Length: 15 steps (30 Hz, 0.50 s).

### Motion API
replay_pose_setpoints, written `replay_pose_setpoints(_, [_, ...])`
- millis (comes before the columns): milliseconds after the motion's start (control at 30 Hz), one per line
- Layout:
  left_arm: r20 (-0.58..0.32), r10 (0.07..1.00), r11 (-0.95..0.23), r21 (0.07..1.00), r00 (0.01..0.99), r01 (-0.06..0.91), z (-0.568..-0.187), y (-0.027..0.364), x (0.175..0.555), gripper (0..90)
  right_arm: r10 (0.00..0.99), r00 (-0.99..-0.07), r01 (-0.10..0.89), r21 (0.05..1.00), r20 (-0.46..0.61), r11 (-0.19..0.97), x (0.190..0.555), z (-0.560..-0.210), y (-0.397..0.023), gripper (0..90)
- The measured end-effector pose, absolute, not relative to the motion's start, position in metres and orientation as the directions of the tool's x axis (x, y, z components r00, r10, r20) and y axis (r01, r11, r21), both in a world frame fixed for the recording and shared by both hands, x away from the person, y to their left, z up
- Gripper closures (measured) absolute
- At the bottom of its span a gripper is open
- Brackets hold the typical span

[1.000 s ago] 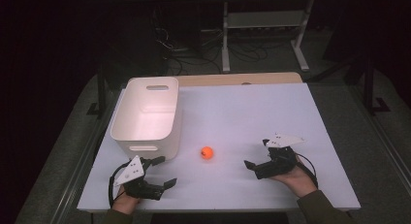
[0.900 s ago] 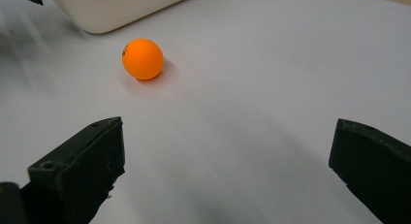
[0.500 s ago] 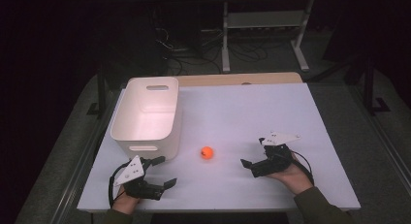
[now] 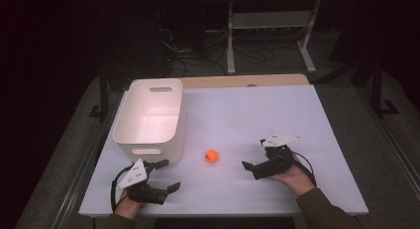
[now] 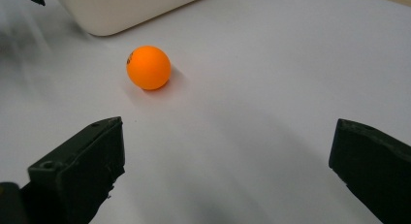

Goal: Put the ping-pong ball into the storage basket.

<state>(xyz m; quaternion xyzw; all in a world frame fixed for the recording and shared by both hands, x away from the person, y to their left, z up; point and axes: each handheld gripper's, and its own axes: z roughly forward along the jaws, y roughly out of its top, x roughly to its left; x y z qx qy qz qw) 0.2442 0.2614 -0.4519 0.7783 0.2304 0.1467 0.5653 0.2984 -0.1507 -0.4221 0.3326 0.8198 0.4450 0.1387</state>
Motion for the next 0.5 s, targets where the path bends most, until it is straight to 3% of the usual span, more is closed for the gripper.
replay_pose_setpoints(500, [-0.034,0.525,-0.255,0.947,0.850,0.195,-0.4518,0.2614,0.2444,14.0,0.666,-0.743,0.421,0.821,0.068,0.385,0.3020,-0.4220,-0.1471,0.0])
